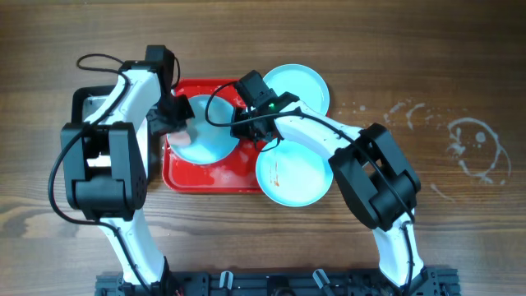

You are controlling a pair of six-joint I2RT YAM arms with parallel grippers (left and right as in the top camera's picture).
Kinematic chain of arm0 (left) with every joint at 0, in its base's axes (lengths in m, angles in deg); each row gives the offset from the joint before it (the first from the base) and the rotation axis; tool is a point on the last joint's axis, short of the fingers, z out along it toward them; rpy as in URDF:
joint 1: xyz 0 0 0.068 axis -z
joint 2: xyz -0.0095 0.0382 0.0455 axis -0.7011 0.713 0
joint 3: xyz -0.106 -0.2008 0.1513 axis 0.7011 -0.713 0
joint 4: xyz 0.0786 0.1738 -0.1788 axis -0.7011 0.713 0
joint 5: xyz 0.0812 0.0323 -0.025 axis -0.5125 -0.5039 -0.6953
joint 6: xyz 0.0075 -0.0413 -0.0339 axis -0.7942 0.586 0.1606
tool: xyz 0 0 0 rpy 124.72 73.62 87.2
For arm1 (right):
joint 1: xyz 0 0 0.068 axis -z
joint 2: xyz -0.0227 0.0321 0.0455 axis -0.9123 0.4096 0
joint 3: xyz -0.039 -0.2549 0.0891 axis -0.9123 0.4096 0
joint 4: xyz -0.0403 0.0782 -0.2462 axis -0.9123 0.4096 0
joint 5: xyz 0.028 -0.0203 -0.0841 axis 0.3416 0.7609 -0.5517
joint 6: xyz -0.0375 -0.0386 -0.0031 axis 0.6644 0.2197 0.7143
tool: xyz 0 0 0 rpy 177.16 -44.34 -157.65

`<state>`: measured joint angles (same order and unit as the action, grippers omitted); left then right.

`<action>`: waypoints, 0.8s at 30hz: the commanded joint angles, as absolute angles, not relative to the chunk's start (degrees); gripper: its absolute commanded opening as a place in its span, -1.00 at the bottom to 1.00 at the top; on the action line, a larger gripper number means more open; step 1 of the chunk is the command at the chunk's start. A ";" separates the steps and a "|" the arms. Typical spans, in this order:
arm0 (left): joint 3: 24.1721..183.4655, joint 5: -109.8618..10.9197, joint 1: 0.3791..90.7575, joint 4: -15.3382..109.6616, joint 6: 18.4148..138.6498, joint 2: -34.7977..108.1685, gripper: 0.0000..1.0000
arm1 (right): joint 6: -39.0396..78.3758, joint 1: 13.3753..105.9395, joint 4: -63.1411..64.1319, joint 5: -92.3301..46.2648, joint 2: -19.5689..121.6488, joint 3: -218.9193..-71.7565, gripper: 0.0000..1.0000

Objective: Clean dirty plates on tray and stack at the side
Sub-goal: 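Scrub the plate held by the right gripper with the left-held sponge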

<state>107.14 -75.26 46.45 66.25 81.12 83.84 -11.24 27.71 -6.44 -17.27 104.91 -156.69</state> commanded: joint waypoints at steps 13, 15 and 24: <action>105.55 -56.95 58.26 46.32 67.31 86.90 -0.92 | -10.98 27.82 -5.96 -18.21 107.25 -156.19 -0.91; 105.55 -54.96 58.78 48.81 64.71 86.90 -0.92 | -10.98 27.82 -6.01 -18.24 107.25 -156.19 -0.91; 105.55 -58.48 57.36 70.52 52.97 86.90 -0.92 | -10.76 27.82 -6.12 -17.99 107.25 -156.19 -0.91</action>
